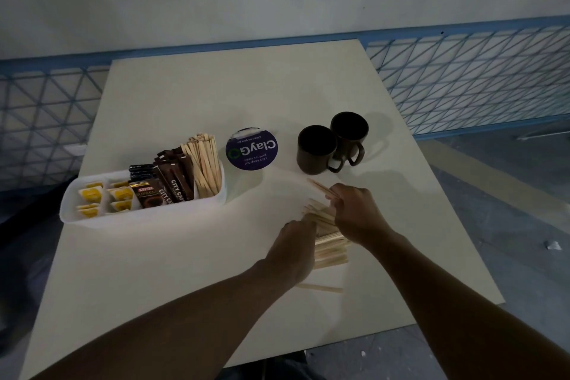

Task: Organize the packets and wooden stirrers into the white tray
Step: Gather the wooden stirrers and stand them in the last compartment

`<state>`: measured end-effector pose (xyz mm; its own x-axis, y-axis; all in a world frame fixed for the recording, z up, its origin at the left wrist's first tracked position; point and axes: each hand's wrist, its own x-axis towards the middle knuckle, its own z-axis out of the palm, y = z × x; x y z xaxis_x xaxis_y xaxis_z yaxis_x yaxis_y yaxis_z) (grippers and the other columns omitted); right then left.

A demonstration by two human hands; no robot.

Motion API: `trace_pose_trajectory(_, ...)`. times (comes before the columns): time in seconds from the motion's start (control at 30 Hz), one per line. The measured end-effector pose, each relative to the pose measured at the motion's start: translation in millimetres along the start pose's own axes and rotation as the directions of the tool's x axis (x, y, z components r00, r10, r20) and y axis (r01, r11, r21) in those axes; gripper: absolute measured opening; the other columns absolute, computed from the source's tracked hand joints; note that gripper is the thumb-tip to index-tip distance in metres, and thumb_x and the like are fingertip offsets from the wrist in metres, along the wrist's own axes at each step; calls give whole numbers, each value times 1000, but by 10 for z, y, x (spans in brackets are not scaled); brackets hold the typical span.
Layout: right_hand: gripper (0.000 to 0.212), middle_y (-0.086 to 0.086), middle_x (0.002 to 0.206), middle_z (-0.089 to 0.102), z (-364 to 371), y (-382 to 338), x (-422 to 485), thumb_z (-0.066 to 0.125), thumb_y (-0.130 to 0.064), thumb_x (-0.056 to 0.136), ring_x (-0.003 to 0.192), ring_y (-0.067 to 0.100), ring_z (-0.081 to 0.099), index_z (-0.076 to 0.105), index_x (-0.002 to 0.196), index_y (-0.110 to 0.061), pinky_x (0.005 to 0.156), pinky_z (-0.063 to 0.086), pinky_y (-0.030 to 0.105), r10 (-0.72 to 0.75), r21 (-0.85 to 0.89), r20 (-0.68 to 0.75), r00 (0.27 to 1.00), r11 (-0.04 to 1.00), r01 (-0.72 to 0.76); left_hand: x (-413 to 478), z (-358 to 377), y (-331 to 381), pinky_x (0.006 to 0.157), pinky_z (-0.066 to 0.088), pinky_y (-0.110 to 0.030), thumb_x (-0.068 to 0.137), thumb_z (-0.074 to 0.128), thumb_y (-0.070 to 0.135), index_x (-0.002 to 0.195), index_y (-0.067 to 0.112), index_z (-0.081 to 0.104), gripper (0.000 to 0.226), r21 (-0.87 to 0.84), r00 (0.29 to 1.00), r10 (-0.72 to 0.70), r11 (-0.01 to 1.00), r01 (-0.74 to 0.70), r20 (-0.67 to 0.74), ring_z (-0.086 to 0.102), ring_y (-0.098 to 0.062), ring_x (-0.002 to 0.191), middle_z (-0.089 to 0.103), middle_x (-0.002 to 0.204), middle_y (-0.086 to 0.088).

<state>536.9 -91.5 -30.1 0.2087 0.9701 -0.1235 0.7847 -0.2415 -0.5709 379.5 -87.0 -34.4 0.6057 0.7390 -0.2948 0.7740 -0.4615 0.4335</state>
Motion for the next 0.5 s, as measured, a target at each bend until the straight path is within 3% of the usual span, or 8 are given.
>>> trace_pose_trajectory(0.13, 24, 11, 94, 71, -40, -168, 56, 48, 5, 87, 87, 27, 65, 68, 99, -1, 74, 51, 33, -45, 31, -79, 996, 998, 48, 26, -89, -62, 87, 49, -35, 86, 52, -5, 123, 8, 58, 39, -19, 1000, -28, 999, 28, -7, 57, -31, 107, 61, 113, -14)
trace_pose_trajectory(0.23, 25, 9, 92, 69, -68, -327, 117, 45, 10, 85, 86, 26, 64, 65, 97, 1, 74, 52, 36, -46, 52, -95, 994, 997, 51, 45, -192, -131, 92, 46, -35, 92, 49, 0, 124, 7, 58, 34, -31, 999, -43, 999, 42, -29, 54, -30, 111, 59, 119, -14)
trace_pose_trajectory(0.33, 23, 9, 91, 67, -81, -476, 199, 42, 12, 83, 84, 26, 62, 60, 89, 0, 71, 54, 37, -53, 78, -127, 990, 995, 63, 67, -317, -236, 84, 44, -32, 89, 52, 1, 116, 6, 62, 29, -65, 996, -52, 997, 47, -69, 56, -30, 104, 61, 111, -14)
trace_pose_trajectory(0.47, 21, -2, 94, 63, -91, -717, 293, 41, 10, 88, 88, 10, 56, 58, 83, 0, 65, 43, 16, -45, 163, -203, 978, 983, 79, 85, -512, -451, 76, 36, -25, 87, 58, 6, 106, 6, 65, 20, -117, 984, -97, 990, 80, -146, 58, -27, 97, 64, 103, -12)
trace_pose_trajectory(0.5, 21, -1, 96, 64, -80, -788, 319, 41, 8, 90, 89, 10, 56, 57, 82, -2, 67, 43, 17, -29, 202, -213, 977, 977, 73, 78, -579, -509, 76, 37, -23, 88, 60, 7, 104, 6, 65, 16, -138, 979, -113, 986, 90, -170, 60, -25, 96, 65, 101, -11)
